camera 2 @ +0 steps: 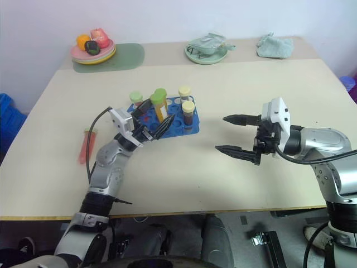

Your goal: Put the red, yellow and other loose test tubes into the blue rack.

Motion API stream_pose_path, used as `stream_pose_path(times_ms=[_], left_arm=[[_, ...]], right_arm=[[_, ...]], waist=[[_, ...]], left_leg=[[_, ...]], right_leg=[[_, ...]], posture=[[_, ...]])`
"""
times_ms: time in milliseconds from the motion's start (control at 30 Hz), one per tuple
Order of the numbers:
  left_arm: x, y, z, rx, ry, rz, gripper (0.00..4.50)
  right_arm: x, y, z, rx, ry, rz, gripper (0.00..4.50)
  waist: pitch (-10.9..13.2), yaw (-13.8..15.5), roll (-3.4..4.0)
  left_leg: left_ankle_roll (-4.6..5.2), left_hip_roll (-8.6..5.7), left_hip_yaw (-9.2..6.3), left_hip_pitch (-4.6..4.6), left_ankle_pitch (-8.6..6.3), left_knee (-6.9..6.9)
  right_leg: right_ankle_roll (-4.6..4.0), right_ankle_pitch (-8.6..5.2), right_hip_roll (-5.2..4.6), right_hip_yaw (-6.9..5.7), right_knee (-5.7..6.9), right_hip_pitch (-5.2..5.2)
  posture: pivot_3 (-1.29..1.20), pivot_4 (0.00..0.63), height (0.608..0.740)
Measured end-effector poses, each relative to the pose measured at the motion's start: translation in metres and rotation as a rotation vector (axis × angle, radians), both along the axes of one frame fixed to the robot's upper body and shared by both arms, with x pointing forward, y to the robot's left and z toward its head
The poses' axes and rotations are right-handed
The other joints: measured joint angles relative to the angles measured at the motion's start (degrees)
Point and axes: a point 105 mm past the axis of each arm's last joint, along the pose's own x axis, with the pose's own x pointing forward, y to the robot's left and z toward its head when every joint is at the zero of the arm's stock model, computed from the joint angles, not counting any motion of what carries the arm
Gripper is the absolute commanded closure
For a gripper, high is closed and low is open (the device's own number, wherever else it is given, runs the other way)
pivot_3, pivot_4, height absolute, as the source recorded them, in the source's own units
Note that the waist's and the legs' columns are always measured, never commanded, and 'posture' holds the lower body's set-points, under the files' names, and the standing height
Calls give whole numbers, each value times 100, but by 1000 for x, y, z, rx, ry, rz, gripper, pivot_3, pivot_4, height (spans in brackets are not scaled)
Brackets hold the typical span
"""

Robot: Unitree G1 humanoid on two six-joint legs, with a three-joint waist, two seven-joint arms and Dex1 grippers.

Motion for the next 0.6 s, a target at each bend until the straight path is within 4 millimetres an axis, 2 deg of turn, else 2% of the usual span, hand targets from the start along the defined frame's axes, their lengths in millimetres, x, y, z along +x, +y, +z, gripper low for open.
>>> stream_pose_path(times_ms=[200, 300, 433, 600], left_arm=[[-11, 16, 13, 32, -19, 54, 40], [-15, 17, 12, 38, -15, 53, 40], [-14, 15, 8, 65, -9, 64, 40], [-6, 31, 8, 133, -9, 176, 40]], right_arm=[[3, 5, 3, 3, -16, 14, 0], [7, 7, 1, 9, -16, 15, 0], [8, 10, 5, 15, -28, 20, 0], [8, 10, 4, 10, -27, 26, 0]], waist=[[0, 1, 0], [0, 9, 0], [0, 2, 0], [0, 1, 0]], left_leg=[[0, 0, 0, 0, 0, 0], [0, 0, -1, 0, 0, 0], [0, 0, 0, 0, 0, 0], [0, 0, 0, 1, 0, 0]], right_leg=[[0, 0, 0, 0, 0, 0], [0, 0, -1, 0, 0, 1], [0, 0, 0, 0, 0, 1], [0, 0, 0, 0, 1, 0]], posture=[[0, 150, 740], [0, 150, 740], [0, 150, 740], [0, 150, 740]])
